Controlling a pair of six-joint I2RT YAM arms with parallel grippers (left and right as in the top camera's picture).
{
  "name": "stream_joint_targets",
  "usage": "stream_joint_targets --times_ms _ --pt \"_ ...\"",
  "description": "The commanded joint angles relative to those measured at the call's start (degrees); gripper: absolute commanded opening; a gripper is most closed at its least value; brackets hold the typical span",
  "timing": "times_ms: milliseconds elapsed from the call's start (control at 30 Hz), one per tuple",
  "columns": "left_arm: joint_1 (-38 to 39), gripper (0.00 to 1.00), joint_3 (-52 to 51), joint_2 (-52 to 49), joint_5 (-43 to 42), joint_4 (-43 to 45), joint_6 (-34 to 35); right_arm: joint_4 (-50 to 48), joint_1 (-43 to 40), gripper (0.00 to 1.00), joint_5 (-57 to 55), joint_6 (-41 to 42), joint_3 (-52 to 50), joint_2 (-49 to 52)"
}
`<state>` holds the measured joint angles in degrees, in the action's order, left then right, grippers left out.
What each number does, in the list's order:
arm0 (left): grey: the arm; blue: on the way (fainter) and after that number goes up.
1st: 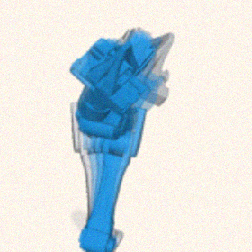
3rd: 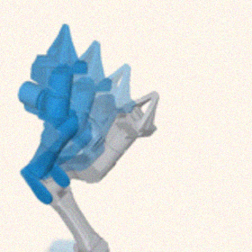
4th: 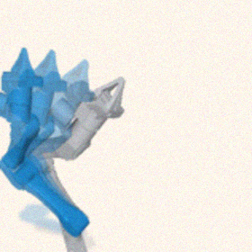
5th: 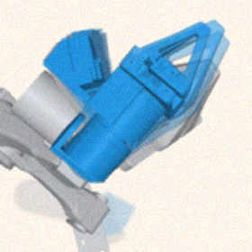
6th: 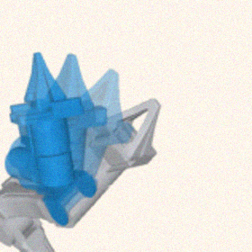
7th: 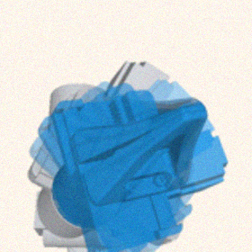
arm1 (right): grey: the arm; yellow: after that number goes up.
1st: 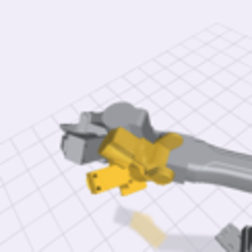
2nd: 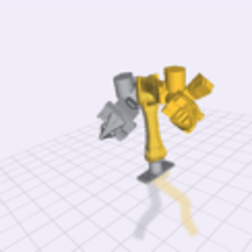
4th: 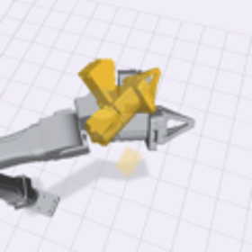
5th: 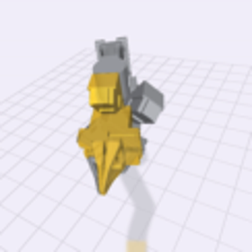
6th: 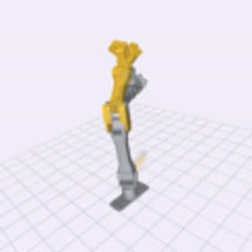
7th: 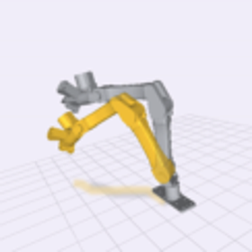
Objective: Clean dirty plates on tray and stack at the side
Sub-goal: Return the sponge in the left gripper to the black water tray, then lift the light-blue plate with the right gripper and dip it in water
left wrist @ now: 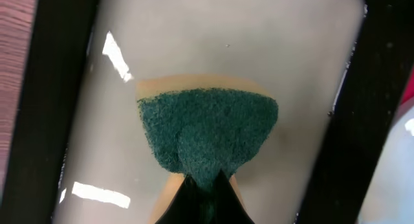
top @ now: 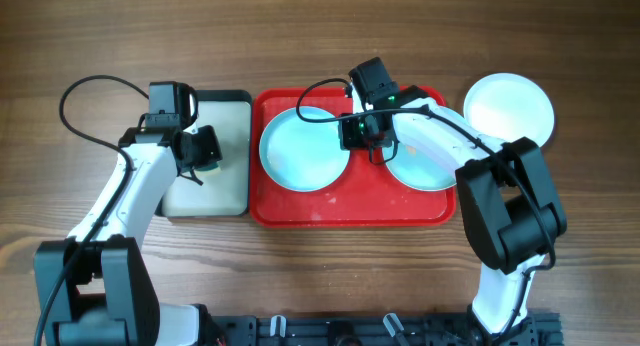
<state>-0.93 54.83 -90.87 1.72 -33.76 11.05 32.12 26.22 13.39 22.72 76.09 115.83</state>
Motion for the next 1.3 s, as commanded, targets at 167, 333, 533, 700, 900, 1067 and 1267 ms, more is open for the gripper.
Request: stream_joint_targets --times_ms 167,333,533,700,900,1067,1267 --pt "-2.19 0.04 -0.31 0.11 3.3 -0.09 2.93 -1.27 0.24 0.04 -0.96 1.44 -0.63 0.2" --pt "-2.73 0.04 -0.31 0.11 3.32 -0.28 2.91 3.72 0.22 0.04 -4.55 1.25 5.03 -1.01" --pt "-2.73 0.04 -0.31 0.11 3.32 -0.22 2.91 14.69 0.24 0.04 -11.41 -0.52 18.03 -1.97" --pt "-2.73 0.04 -0.31 0.11 3.3 -0.24 2.91 15.08 0.87 0.04 -12.57 -0.9 23.82 -2.34" --pt "-2.73 0.04 -0.31 0.11 3.3 -0.26 2.91 7.28 7.89 0.04 -21.64 -0.35 23.8 -2.29" --pt "-2.73 0.04 -0.31 0.11 3.3 -0.28 2.91 -1.49 16.09 0.04 -33.27 -9.35 23.8 -2.03" --pt "-2.73 0.04 -0.31 0.11 3.3 -0.31 2.91 -13.09 22.47 0.04 -41.11 -28.41 23.8 -2.03"
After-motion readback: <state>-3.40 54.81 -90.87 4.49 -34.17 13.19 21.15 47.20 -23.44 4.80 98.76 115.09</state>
